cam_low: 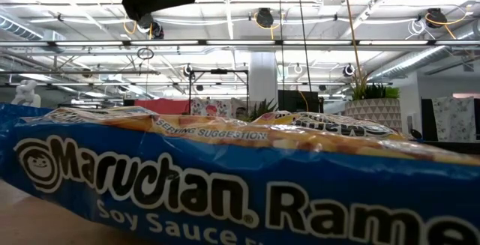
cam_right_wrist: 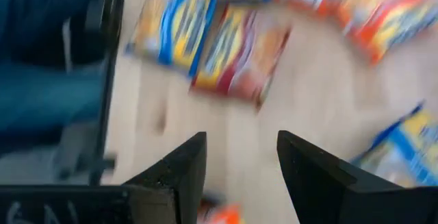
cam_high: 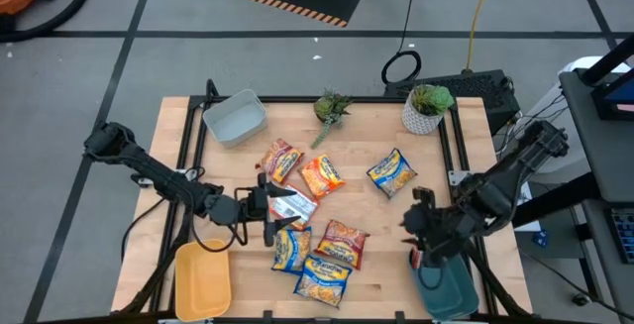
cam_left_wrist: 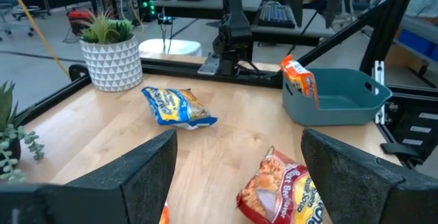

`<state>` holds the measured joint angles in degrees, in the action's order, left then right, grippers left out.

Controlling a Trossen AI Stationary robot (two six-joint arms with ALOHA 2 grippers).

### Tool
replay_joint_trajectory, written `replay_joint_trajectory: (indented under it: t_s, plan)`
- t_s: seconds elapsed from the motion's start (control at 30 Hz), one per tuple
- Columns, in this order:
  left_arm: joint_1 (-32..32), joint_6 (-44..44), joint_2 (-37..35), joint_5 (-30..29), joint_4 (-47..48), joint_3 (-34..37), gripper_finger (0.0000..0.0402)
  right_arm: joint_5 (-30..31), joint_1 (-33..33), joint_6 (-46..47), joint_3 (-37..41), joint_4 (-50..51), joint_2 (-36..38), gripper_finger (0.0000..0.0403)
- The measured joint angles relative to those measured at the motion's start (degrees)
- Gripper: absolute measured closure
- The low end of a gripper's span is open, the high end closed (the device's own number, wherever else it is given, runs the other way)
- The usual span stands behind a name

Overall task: Sort Maruchan noodles
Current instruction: Put the top blue noodle pack into the gray bin

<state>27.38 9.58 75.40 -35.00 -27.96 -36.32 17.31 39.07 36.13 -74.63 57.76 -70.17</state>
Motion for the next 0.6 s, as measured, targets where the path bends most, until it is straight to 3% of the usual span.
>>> replay_joint_trajectory:
  t_s: [0.17,0.5,0.6]
  plan:
    - [-0.21,-0.85,0.0,0.02,0.31,0.0,0.0085,8.12,-6.69,3.31,-0.01,-1.36,-0.51,0.0232]
    - [-0.48,-0.82,0.0,0.01,6.08,0.0,0.0085,10.11,-17.77,-4.67,0.0,-2.23,-6.51,0.0232]
    - [-0.48,-0.54,0.0,0.0,6.94,0.0,0.0085,13.86,-19.27,-5.33,0.61,-3.0,-8.82,0.0232]
